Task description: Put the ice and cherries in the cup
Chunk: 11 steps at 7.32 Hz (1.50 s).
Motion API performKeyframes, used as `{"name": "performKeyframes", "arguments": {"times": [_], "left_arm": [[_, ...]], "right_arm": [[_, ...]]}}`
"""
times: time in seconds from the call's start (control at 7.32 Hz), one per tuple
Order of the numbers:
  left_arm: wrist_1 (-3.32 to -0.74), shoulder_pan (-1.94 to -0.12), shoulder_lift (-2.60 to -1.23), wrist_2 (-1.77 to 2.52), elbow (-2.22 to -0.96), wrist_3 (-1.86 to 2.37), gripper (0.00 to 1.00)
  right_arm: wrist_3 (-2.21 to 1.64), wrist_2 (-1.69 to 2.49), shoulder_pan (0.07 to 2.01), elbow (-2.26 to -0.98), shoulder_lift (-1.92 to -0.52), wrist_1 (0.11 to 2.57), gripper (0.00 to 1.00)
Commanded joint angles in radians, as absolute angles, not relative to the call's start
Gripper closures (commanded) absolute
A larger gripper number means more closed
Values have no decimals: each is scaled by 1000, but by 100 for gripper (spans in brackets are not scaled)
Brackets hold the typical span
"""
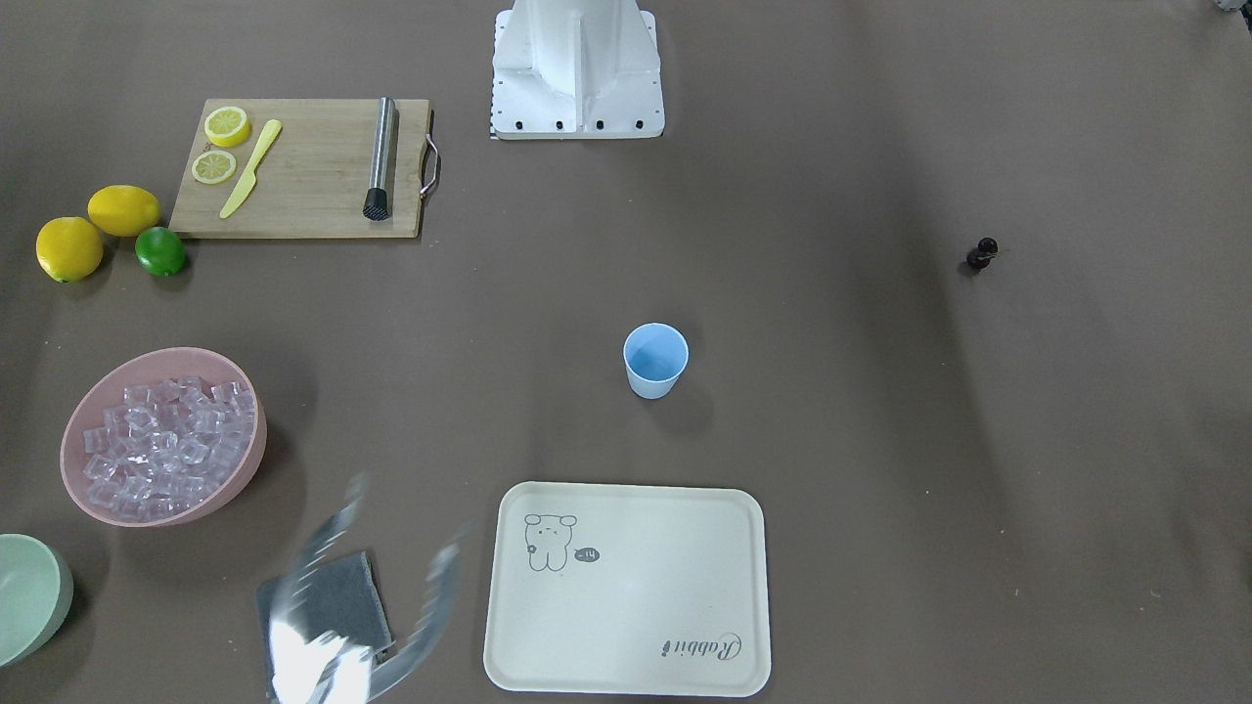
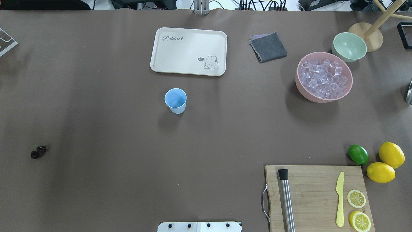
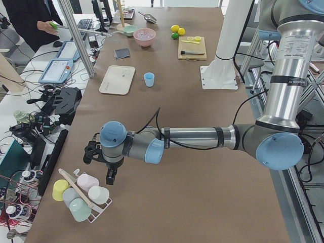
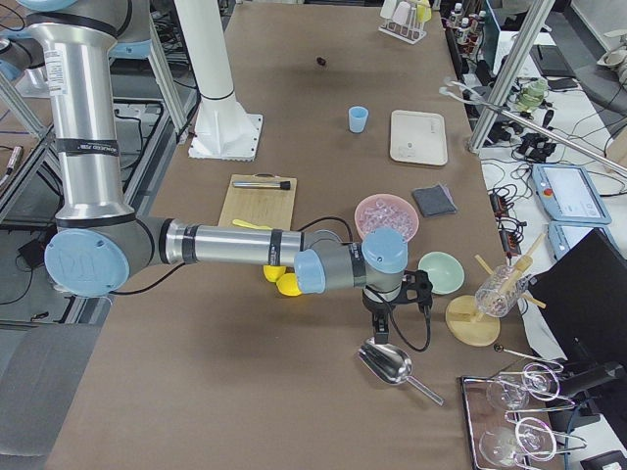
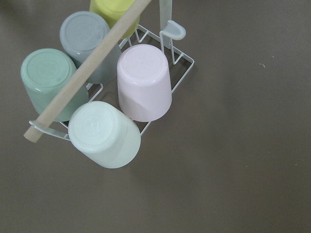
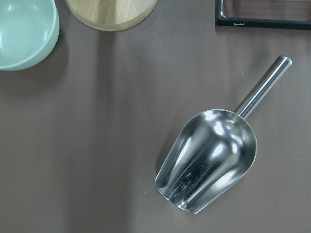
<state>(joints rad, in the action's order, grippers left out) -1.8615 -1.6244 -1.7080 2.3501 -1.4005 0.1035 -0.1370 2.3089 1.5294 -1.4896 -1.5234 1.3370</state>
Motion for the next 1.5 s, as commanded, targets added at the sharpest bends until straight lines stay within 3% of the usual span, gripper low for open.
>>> {"name": "performKeyframes", "arguments": {"times": [0.0,0.68,0.96,1.37], "left_arm": [[-1856,-1624,-1709,2349,-1399,97,2],[-1862,-1623,-1651,2365,-1428,104,2],[-1864,-1624,-1647,2365,-1430,101,2],[-1864,-1626,-1646,2364,-1428,100,2]], "right_arm": [[-138,2309,1529,-1494,-1539,1298,0],[-144,2319,1499,-1592,-1534,1296,0],[-156,2297,1343,-1778,-1528,1296,0],[-309,2254,1117,-1819,-1424,1285,0]]}}
